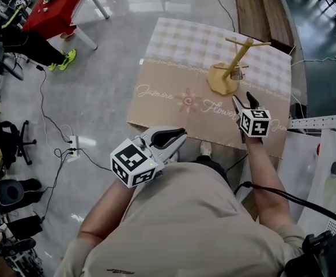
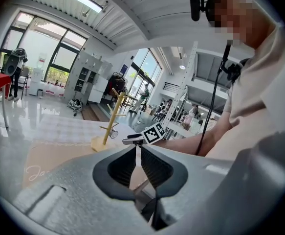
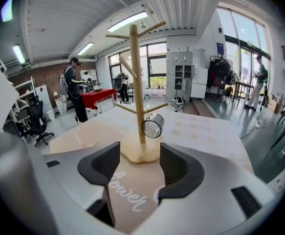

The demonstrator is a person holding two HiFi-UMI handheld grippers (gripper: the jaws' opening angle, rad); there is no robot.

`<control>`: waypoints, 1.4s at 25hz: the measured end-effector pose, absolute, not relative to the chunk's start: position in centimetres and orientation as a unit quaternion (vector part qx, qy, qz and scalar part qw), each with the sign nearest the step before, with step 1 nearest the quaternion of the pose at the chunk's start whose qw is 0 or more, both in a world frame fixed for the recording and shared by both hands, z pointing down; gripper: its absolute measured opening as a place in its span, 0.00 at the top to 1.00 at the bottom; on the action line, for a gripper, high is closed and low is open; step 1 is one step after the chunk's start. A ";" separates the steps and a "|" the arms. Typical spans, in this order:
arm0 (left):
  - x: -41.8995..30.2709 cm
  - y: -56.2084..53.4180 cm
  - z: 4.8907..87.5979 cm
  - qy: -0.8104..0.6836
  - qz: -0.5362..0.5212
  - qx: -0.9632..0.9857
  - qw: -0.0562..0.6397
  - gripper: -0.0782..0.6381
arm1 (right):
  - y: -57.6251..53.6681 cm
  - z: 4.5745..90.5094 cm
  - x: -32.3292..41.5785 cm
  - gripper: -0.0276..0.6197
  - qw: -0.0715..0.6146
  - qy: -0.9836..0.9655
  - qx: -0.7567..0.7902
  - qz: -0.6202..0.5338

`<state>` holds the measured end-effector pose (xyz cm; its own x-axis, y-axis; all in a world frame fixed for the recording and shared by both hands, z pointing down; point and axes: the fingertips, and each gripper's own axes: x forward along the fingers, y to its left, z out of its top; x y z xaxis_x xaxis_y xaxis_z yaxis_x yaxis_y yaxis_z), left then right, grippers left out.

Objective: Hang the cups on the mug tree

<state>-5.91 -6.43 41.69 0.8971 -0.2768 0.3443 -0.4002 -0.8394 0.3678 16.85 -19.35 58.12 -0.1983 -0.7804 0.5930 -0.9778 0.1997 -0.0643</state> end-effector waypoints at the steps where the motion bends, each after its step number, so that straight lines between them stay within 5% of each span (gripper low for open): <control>1: -5.9 -6.2 41.6 -0.170 0.140 0.951 0.218 0.86 | -18.3 57.8 16.4 0.55 0.214 -0.744 0.589 0.232; 14: -6.1 -2.6 42.1 -0.074 0.159 0.966 0.193 0.87 | -5.2 52.0 9.2 0.90 0.172 -0.773 0.550 0.265; 35: -6.1 1.9 42.9 0.017 0.175 0.969 0.175 0.87 | 4.6 48.5 1.1 0.93 0.141 -0.792 0.525 0.277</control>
